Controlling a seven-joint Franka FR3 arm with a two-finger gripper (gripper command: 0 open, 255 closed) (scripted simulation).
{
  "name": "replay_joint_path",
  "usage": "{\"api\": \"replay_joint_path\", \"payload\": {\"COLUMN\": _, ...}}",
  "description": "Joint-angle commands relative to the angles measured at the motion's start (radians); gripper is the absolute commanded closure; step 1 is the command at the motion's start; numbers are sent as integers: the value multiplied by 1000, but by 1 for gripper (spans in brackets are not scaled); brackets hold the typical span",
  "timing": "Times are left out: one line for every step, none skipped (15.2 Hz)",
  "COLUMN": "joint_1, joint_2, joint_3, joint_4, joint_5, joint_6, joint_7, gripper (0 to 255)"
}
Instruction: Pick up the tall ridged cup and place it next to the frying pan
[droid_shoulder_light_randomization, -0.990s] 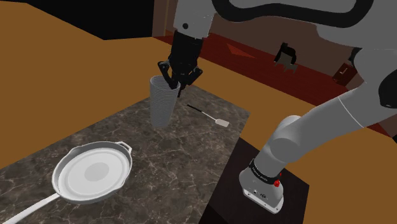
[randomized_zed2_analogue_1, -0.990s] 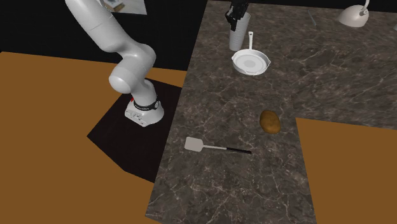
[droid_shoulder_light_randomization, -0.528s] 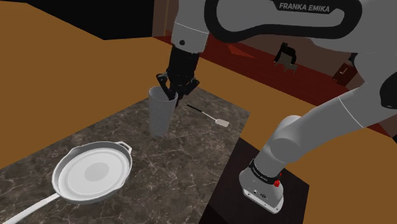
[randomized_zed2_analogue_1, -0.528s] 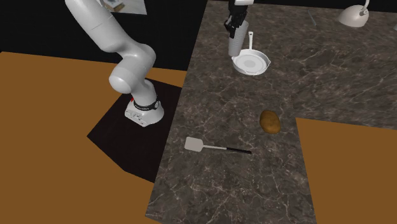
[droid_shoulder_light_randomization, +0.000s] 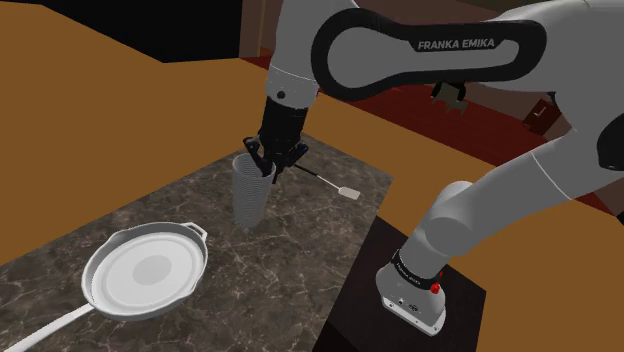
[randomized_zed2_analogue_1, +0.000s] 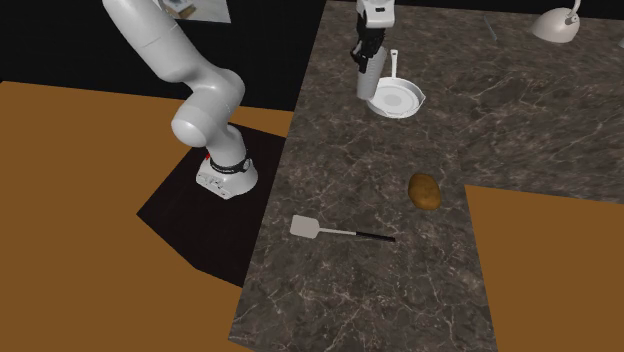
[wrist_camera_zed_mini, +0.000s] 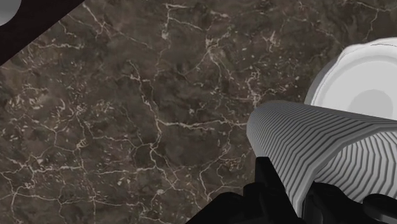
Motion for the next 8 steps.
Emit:
{"api": "replay_joint_path", "payload": {"joint_1": 1, "joint_2": 3, "joint_3": 5, "joint_4": -25, "joint_5": 3, "joint_6": 29, "joint_7": -3, "gripper": 255}}
{"api": "replay_joint_path", "payload": {"joint_1": 2, "joint_2": 6, "joint_3": 8, "joint_4": -36, "joint_5": 5, "joint_6": 43, "joint_7": -4, "gripper": 255}}
{"api": "replay_joint_path", "payload": {"joint_1": 2, "joint_2": 9, "joint_3": 11, "joint_4": -47, "joint_5": 6, "joint_6": 57, "joint_7": -5, "gripper": 255}}
{"api": "replay_joint_path", "payload": {"joint_1": 2, "joint_2": 13, "joint_3": 15, "joint_4": -58, "joint_5": 7, "joint_6": 71, "joint_7": -6, "gripper": 255}}
{"api": "replay_joint_path", "payload": {"joint_1": 3, "joint_2": 16, "joint_3": 18, "joint_4": -69, "joint_5": 8, "joint_6": 85, "joint_7": -6, "gripper": 255}}
{"api": "replay_joint_path", "payload": {"joint_1": 3, "joint_2": 20, "joint_3": 21, "joint_4": -79, "joint_5": 9, "joint_6": 99, "joint_7": -7, "gripper": 255}}
{"api": "replay_joint_path", "payload": {"joint_1": 3, "joint_2": 25, "joint_3": 25, "joint_4": -89, "joint_5": 10, "joint_6": 113, "joint_7": -8, "gripper": 255}}
{"api": "replay_joint_path", "payload": {"joint_1": 3, "joint_2": 29, "joint_3": 28, "joint_4": -99, "joint_5": 11, "joint_6": 128, "joint_7": -8, "gripper": 255}}
